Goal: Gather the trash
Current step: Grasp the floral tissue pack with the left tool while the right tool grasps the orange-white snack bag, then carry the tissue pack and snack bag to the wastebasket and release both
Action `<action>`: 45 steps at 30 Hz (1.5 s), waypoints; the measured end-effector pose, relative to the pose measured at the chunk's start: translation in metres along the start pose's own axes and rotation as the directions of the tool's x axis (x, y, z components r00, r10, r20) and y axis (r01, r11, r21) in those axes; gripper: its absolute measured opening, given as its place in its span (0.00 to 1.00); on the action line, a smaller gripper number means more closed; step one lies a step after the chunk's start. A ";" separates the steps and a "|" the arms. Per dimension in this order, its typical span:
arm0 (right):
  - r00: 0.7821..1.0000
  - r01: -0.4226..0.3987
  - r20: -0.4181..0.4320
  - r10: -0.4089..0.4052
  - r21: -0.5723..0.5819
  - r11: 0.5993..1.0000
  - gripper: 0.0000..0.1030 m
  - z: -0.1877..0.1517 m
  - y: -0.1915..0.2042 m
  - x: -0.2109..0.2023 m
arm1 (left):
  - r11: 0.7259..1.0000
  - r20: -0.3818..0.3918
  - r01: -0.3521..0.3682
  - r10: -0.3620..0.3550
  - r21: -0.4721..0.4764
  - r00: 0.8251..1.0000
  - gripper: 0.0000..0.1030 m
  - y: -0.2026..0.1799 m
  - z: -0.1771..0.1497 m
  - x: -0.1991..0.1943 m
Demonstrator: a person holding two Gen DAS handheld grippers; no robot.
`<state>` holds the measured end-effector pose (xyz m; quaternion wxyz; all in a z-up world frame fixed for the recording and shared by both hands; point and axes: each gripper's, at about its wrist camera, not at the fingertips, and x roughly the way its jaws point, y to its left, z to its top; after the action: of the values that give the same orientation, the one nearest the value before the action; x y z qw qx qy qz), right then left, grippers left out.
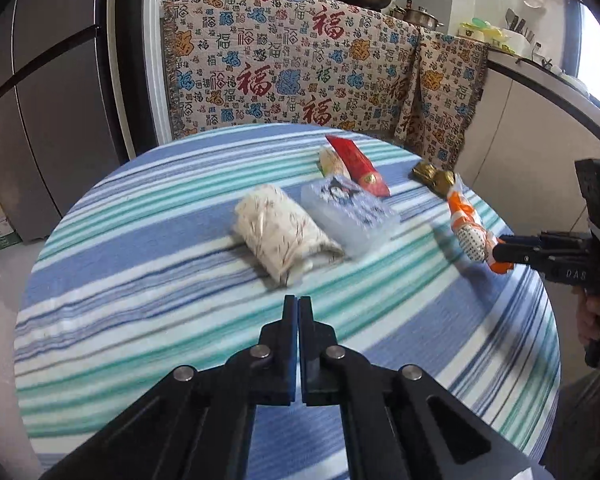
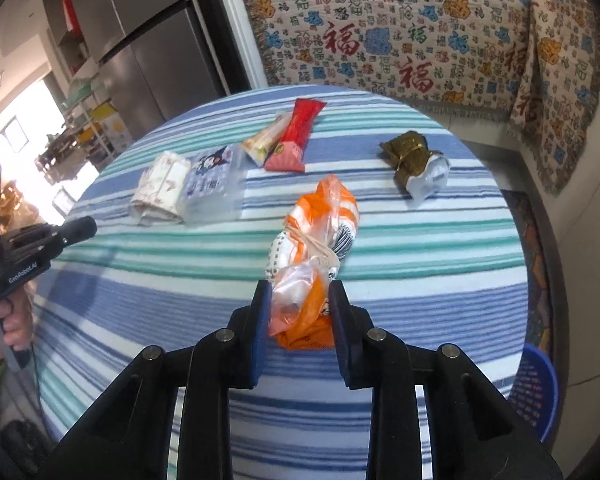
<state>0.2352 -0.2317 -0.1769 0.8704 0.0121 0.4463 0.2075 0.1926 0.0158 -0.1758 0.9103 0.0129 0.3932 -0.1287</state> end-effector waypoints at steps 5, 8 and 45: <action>0.999 0.006 -0.032 -0.008 -0.039 0.999 0.28 -0.019 0.012 -0.002 | 0.997 -0.043 0.001 -0.004 -0.071 0.999 0.58 0.002 -0.013 0.002; 1.000 0.021 -0.021 -0.022 -0.050 0.999 0.28 -0.023 0.015 -0.003 | 0.989 0.002 -0.002 0.002 -0.151 1.000 0.74 0.004 0.000 0.003; 0.997 0.017 0.077 -0.017 -0.006 1.000 0.27 -0.026 -0.006 -0.051 | 0.993 -0.066 0.046 -0.054 -0.111 0.996 0.46 -0.074 0.011 0.020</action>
<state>0.1907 -0.2602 -0.1540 0.8887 0.0133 0.4117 0.2012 0.1959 -0.0613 -0.1769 0.8921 -0.0424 0.4310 -0.1292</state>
